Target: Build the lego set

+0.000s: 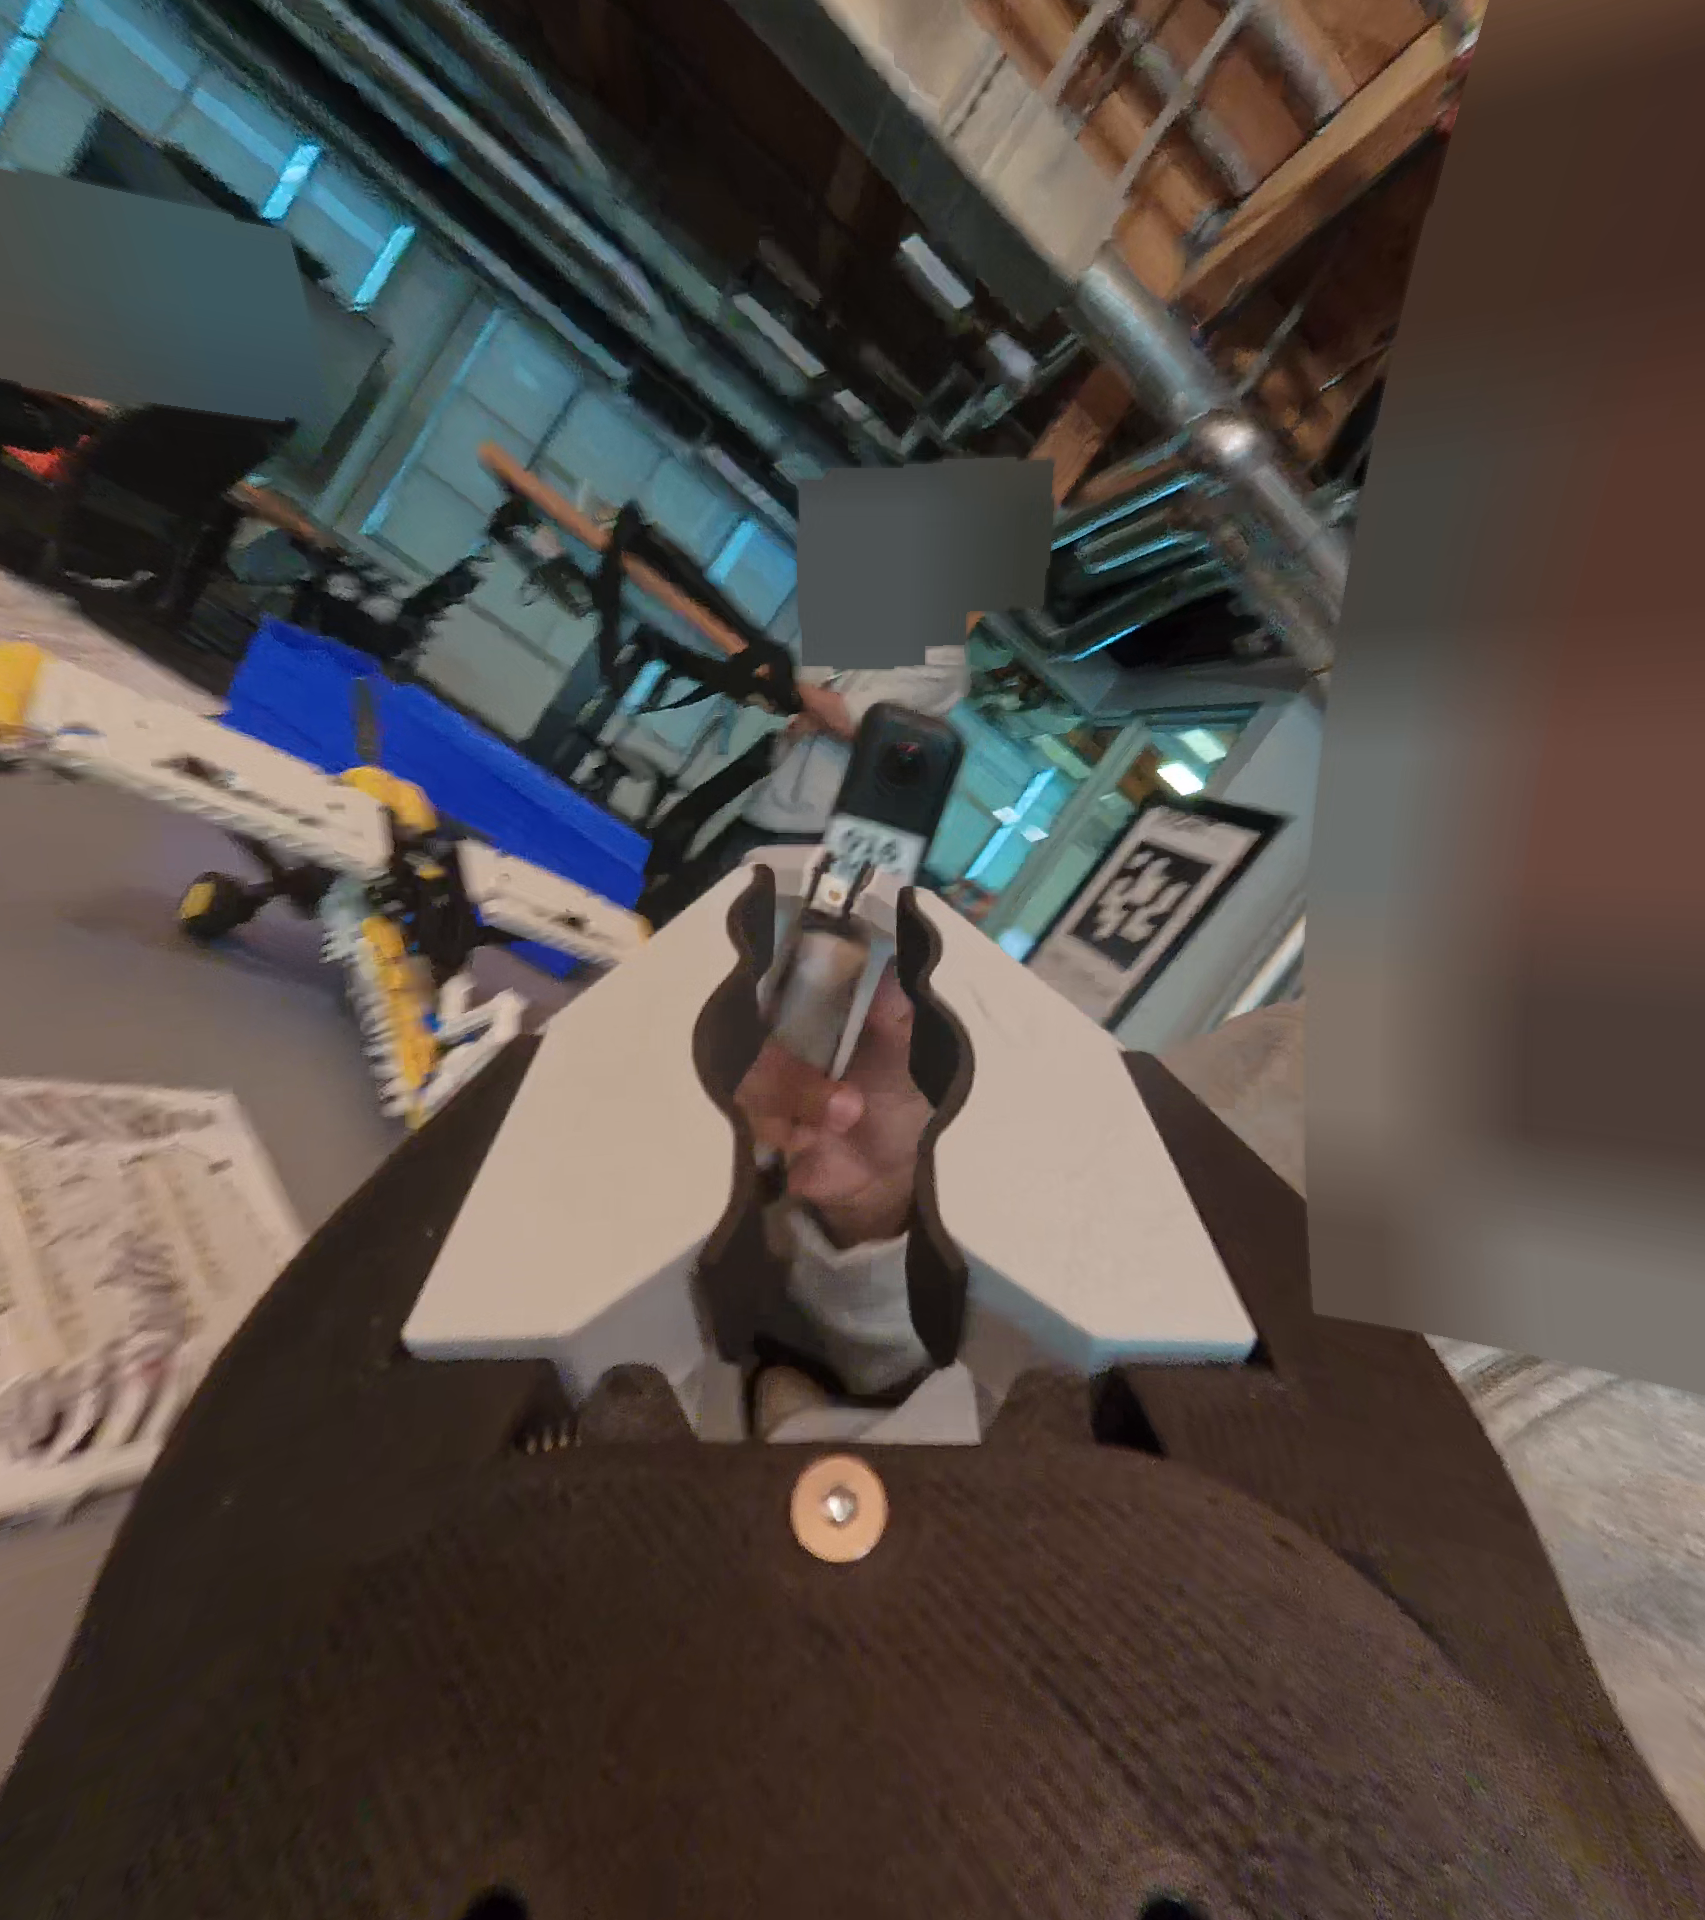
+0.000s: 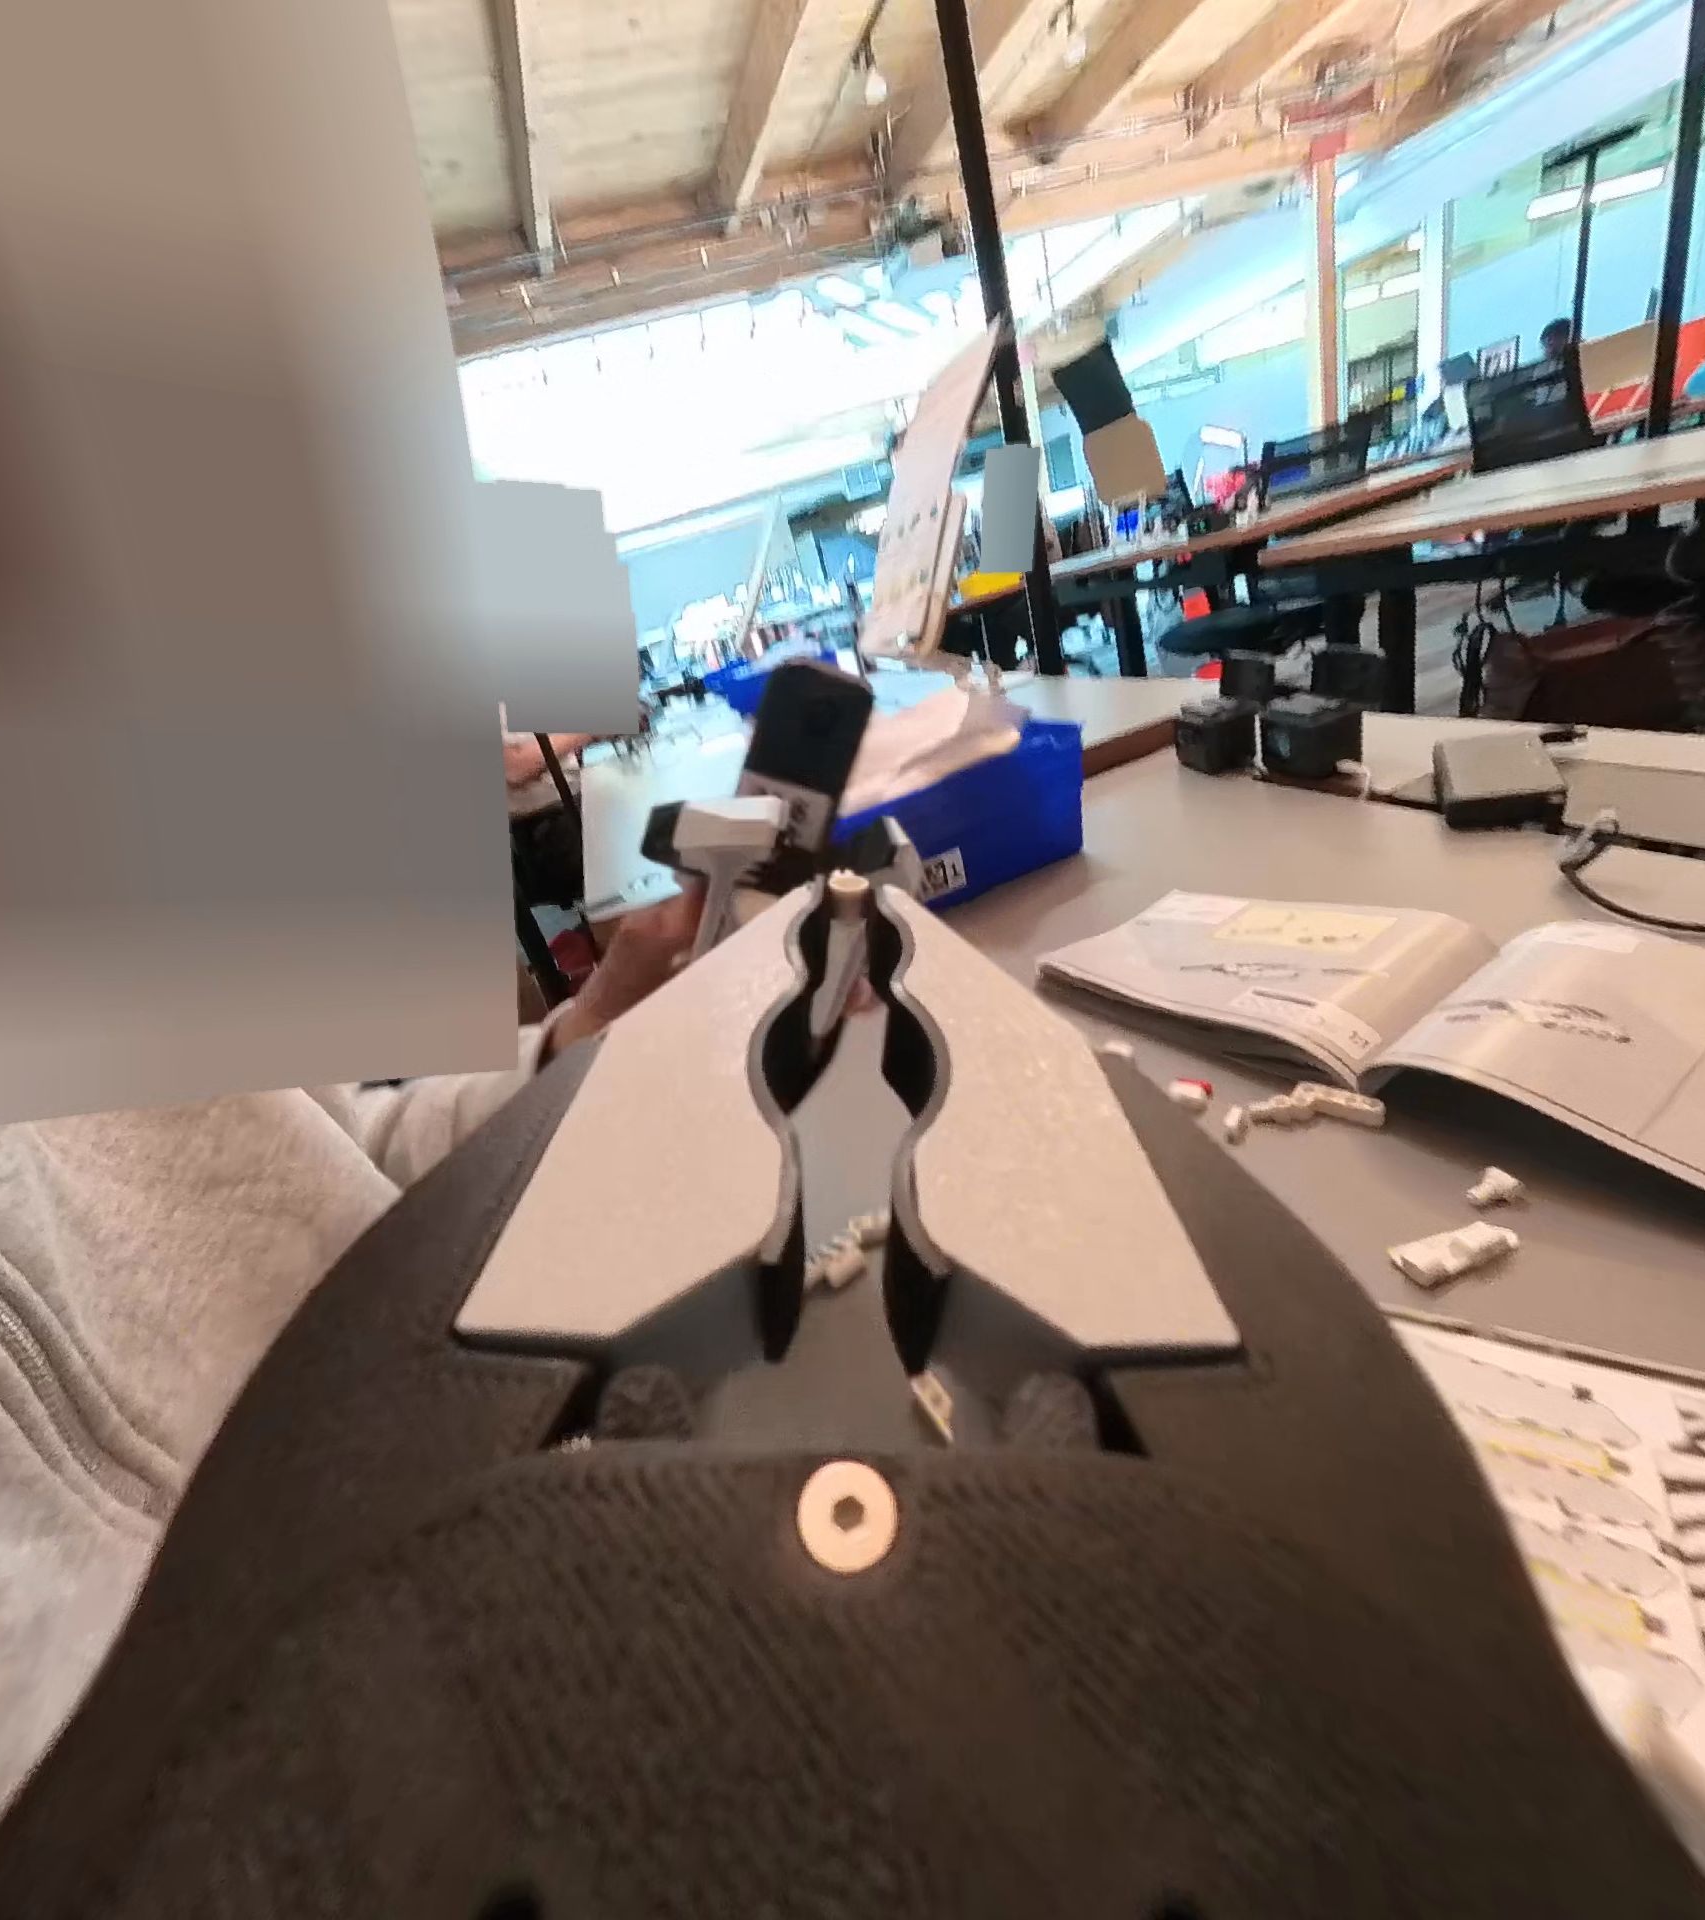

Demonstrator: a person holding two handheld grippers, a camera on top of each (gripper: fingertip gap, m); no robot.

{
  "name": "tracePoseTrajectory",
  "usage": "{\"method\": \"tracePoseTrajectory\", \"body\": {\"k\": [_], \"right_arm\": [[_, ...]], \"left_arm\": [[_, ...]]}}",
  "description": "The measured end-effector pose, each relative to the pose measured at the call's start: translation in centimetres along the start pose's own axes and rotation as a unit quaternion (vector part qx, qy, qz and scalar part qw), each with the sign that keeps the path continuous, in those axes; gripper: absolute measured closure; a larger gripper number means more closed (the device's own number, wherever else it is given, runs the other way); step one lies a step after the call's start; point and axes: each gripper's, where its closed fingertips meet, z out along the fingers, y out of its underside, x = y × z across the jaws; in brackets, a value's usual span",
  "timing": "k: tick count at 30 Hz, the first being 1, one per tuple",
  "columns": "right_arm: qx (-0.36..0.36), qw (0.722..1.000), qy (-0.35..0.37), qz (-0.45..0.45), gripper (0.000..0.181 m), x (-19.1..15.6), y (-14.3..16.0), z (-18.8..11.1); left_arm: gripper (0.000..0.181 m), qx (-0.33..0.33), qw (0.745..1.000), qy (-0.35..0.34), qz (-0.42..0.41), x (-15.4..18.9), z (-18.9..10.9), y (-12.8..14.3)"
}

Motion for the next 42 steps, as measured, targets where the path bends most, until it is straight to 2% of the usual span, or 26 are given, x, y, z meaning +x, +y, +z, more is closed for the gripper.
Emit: {"method": "tracePoseTrajectory", "body": {"k": [1,4,6,8,10,13,16,19,24,33,42], "right_arm": [[-0.025,1.000,0.005,-0.007,0.176,0.1,0.4,-0.1],[-0.160,0.985,0.023,-0.061,0.176,1.0,3.9,0.0],[-0.284,0.952,0.032,-0.111,0.176,2.0,7.5,-0.1],[-0.395,0.905,0.021,-0.155,0.175,2.5,11.0,-0.4],[-0.481,0.854,0.002,-0.200,0.175,2.7,13.5,-0.8],[-0.561,0.790,-0.033,-0.243,0.175,2.6,15.6,-1.2],[-0.609,0.749,-0.058,-0.255,0.175,2.7,16.8,-1.3],[-0.640,0.720,-0.074,-0.255,0.176,2.9,17.6,-1.5],[-0.668,0.696,-0.085,-0.251,0.176,3.1,18.0,-1.6],[-0.673,0.691,-0.084,-0.250,0.176,3.2,17.8,-1.3],[-0.675,0.687,-0.085,-0.254,0.176,3.2,18.1,-1.4]], "left_arm": [[0.160,-0.016,0.999,-0.035,0.019,-0.6,-0.6,0.4],[0.153,-0.114,0.973,-0.184,0.074,-3.8,-3.2,3.7],[0.151,-0.197,0.936,-0.275,0.104,-6.0,-5.6,6.8],[0.152,-0.239,0.904,-0.326,0.141,-7.4,-7.1,8.9],[0.153,-0.272,0.890,-0.332,0.151,-7.8,-7.2,10.6],[0.149,-0.317,0.876,-0.335,0.140,-8.2,-7.3,12.0],[0.147,-0.349,0.858,-0.349,0.141,-8.9,-8.0,13.1],[0.146,-0.368,0.852,-0.346,0.136,-9.3,-8.0,14.1],[0.155,-0.370,0.852,-0.344,0.136,-9.7,-7.7,14.3],[0.154,-0.375,0.858,-0.326,0.129,-9.4,-7.3,14.7],[0.160,-0.395,0.845,-0.341,0.113,-10.0,-7.5,15.5]]}}
